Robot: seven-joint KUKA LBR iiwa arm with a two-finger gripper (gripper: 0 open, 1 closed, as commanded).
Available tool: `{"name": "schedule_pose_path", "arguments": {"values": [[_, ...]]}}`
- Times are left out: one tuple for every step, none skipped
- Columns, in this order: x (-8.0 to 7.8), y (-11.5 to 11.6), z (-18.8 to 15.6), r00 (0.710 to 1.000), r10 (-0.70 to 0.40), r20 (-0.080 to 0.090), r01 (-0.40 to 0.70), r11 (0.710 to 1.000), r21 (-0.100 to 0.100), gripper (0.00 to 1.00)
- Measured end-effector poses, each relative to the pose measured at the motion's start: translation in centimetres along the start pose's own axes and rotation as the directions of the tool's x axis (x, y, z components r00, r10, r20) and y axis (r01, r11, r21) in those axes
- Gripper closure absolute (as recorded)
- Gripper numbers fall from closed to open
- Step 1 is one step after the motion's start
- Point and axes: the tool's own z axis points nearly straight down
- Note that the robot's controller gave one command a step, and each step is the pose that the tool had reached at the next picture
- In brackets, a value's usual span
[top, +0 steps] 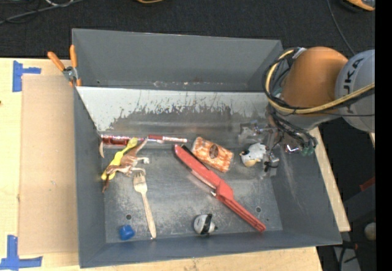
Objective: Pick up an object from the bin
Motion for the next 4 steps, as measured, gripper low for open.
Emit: {"name": "schedule_pose_path", "arguments": {"values": [[-0.8, 6.0, 0.6, 0.999, 0.045, -0.011, -0.045, 0.999, -0.007, 0.0], [-2.1, 5.6, 4.2, 1.0, 0.024, 0.004, -0.024, 1.0, 0.003, 0.0], [-2.8, 11.4, 4.1, 0.976, 0.219, -0.005, -0.219, 0.976, -0.007, 1.0], [-2.8, 11.4, 4.1, 0.976, 0.219, -0.005, -0.219, 0.976, -0.007, 1.0]]}}
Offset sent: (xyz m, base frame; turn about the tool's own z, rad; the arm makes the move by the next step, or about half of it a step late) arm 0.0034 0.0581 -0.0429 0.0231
